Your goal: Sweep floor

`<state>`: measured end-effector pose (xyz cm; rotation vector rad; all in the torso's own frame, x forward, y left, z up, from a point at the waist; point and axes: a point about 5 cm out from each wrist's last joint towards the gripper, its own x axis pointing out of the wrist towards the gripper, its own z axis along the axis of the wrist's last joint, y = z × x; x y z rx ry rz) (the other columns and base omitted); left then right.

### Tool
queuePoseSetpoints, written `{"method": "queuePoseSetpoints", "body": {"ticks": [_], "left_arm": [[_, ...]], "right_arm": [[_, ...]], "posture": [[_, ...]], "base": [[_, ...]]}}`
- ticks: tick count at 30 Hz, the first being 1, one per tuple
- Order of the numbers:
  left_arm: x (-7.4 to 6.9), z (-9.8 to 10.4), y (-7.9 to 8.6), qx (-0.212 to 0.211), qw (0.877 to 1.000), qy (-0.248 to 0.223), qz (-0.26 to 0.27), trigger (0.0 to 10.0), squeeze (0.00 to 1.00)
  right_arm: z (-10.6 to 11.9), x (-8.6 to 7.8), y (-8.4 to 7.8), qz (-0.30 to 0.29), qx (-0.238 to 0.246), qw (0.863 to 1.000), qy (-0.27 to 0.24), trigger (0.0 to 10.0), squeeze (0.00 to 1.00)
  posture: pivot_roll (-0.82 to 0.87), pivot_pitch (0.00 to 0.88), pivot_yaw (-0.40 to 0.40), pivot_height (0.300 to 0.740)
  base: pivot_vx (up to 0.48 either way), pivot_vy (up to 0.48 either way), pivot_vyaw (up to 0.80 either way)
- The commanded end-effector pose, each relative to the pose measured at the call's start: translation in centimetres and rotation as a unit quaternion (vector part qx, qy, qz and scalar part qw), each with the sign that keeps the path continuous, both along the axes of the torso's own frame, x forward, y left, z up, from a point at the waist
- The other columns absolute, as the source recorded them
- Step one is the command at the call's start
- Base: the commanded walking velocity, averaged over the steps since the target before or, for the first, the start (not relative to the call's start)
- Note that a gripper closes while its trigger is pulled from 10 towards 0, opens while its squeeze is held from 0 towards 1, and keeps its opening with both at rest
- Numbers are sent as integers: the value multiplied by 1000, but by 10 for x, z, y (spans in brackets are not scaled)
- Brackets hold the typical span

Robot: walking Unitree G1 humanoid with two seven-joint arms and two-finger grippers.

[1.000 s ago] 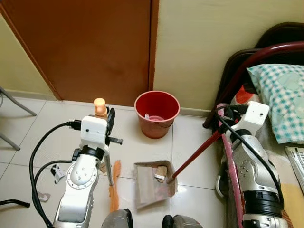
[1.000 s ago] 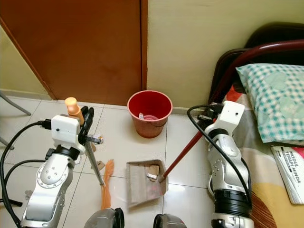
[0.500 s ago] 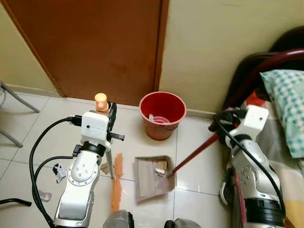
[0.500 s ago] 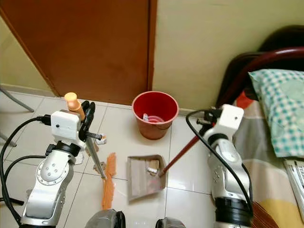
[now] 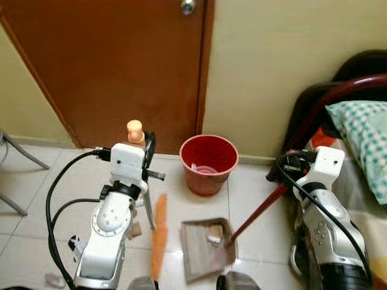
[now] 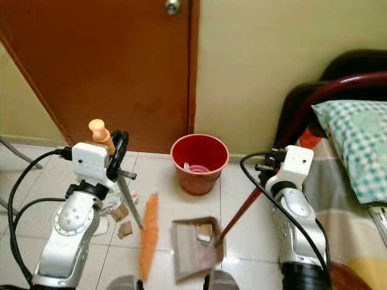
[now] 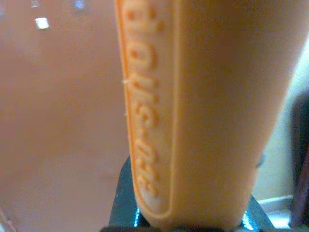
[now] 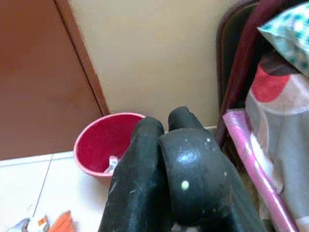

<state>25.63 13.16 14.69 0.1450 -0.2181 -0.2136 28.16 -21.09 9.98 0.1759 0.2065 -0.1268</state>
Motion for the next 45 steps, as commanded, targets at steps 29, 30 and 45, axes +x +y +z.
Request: {"method": "queuePoseSetpoints", "body": {"ticks": [29,30,45], "left_arm": [[0,3,6,2,1000,-4,17,10000,0],[1,3,6,3,1000,-5,17,10000,0],[3,5,-6,1,1000,-10,-1,10000,0]], "right_arm": [[77,47,9,67,99,988,-97,10000,0],[89,54,9,80,109,985,-109,10000,0],[202,87,-6,68,70,953,-287,10000,0]], "posture": [[-4,86,-31,740],[-2,85,-30,740],[3,85,-30,740]], "base": [[46,65,0],[0,0,0],[0,0,0]]}}
